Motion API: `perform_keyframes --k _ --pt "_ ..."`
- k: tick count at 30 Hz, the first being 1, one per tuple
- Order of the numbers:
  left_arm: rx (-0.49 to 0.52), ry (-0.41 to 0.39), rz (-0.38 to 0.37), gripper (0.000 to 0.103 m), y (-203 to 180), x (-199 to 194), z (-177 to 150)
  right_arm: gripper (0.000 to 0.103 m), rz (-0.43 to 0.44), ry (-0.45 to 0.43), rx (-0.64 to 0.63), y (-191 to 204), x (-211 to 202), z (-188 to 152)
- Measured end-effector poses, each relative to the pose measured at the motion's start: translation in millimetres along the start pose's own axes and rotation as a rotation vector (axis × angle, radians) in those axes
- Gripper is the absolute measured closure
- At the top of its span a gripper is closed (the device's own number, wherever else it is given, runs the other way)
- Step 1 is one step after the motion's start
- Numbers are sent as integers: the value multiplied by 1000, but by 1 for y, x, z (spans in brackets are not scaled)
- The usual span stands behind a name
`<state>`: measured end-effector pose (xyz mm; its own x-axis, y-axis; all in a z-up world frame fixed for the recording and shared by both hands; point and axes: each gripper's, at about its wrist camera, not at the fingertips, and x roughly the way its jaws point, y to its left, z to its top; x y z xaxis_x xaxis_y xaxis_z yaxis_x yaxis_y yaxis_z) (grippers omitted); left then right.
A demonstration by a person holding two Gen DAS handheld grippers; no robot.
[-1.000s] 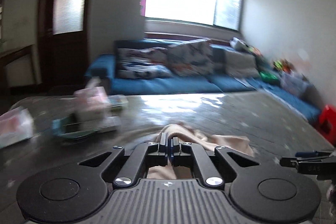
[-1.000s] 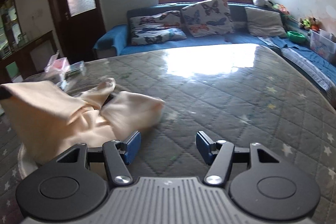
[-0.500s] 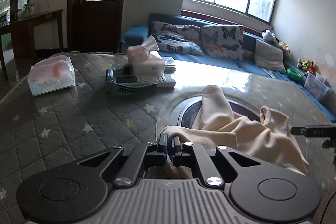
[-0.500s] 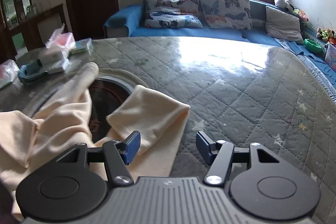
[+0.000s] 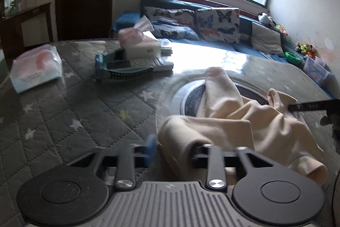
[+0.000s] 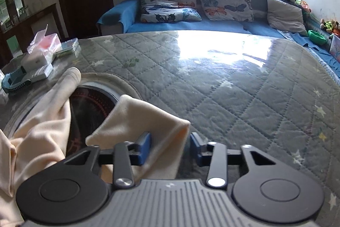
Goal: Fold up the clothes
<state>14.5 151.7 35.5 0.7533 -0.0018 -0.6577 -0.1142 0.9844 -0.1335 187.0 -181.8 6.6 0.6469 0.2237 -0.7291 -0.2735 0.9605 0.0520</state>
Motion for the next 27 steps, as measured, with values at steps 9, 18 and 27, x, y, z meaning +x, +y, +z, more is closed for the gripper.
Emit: perform_keyframes --k 9,18,27 --pt "11 -29 26 98 1 -6 -4 66 66 19 -32 7 -38 -26" --pt "-16 -69 50 99 8 -24 -7 66 78 31 -98 15 -76 -57" --pt "-37 -77 68 99 10 -31 -4 71 68 28 -56 19 -57 -55"
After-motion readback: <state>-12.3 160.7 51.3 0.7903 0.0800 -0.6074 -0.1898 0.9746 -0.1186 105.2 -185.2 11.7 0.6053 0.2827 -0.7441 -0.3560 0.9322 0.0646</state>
